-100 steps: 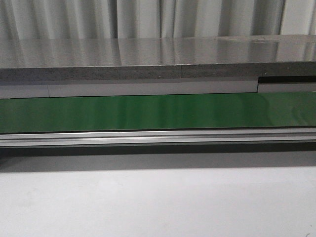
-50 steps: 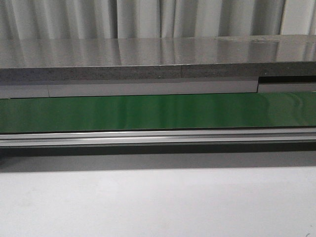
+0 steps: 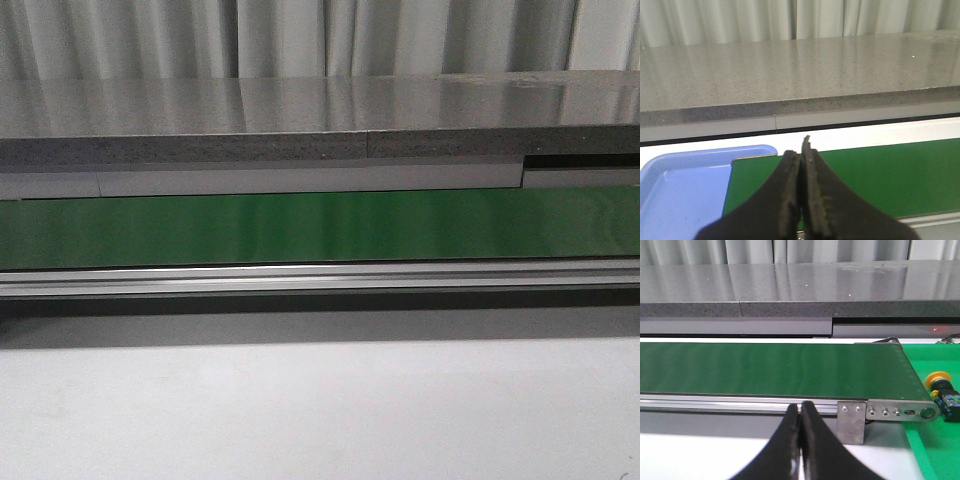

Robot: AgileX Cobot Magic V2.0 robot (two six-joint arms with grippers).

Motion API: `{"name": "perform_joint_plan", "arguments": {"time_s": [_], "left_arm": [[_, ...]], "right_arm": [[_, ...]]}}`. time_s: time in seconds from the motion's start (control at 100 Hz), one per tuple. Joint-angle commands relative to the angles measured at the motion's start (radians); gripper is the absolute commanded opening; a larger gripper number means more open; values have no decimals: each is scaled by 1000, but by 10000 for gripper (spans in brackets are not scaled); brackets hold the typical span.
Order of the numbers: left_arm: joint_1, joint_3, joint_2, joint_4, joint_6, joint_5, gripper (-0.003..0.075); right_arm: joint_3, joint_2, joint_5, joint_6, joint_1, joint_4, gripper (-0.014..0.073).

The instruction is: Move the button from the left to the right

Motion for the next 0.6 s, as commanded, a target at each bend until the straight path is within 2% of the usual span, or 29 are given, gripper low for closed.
{"name": "perform_joint_plan", "arguments": {"time_s": [0.0,0.11,0.29,0.59], "left_arm": [[-8,-27,3,-4,1,-77,-20],[-8,-27,-4,91,-7,-79,-20],[12,-8,-70,231,-157,-73,-20],[45,122,-228,233,-174,-69,-20]], "right_arm": [[-14,-21,-89,0,0,-10,-67],[-14,-21,-89,0,0,-10,-67],[-14,-21,-89,0,0,-10,-67],[-14,-21,-89,0,0,-10,-67]]}}
